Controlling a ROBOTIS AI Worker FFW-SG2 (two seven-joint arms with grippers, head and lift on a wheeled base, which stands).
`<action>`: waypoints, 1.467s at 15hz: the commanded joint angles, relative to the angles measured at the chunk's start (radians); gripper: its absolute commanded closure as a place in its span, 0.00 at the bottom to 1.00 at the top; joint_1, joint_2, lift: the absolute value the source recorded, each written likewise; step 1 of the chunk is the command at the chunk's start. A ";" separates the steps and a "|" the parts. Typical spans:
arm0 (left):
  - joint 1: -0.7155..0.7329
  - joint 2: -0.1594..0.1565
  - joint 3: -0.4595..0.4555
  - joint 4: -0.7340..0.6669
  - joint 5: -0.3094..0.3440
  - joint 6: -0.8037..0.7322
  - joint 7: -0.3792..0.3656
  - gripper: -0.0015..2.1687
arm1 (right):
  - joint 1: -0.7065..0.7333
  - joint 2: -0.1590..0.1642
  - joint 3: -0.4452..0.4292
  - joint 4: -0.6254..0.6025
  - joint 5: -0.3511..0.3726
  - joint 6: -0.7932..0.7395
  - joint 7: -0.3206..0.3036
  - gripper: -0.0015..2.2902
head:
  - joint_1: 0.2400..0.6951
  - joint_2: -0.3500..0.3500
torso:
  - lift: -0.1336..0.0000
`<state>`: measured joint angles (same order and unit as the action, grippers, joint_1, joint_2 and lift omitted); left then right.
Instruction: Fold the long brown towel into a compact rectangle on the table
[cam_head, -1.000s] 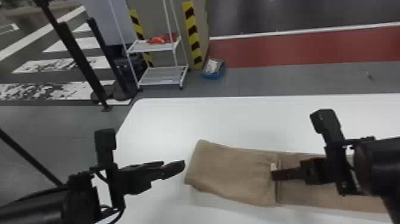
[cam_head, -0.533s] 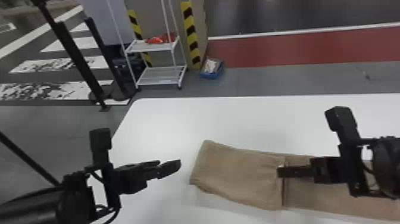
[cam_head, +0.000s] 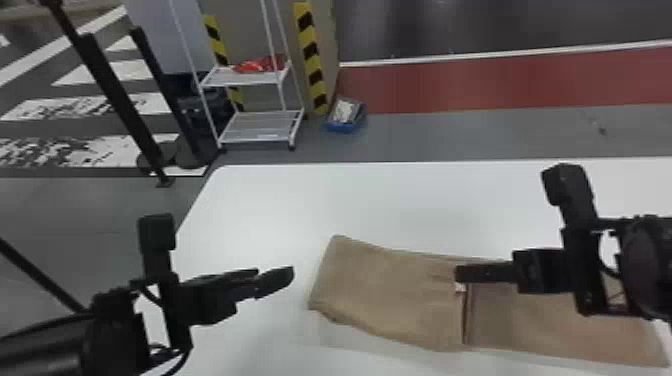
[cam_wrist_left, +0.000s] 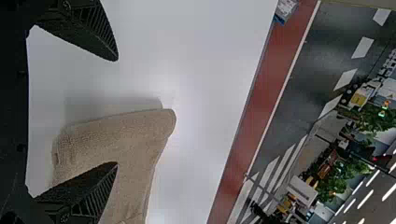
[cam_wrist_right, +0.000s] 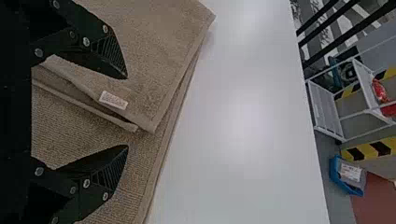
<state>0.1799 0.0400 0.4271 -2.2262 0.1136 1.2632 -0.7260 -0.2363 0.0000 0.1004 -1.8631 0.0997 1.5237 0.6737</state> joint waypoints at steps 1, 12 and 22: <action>0.000 0.000 -0.001 0.003 0.000 0.000 0.000 0.04 | 0.000 0.001 0.033 0.044 -0.003 -0.018 -0.002 0.18 | 1.00 0.83 | 0.07; 0.003 -0.006 -0.008 0.003 -0.003 0.000 0.005 0.04 | -0.008 0.001 0.074 0.116 -0.005 -0.110 -0.003 0.50 | 1.00 0.88 | 0.07; -0.003 0.000 -0.001 0.008 -0.003 0.000 0.004 0.04 | -0.029 0.001 0.021 0.090 -0.038 -0.110 0.001 0.65 | 1.00 0.87 | 0.07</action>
<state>0.1783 0.0399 0.4215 -2.2183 0.1104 1.2630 -0.7211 -0.2577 0.0000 0.1459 -1.7554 0.0831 1.4109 0.6741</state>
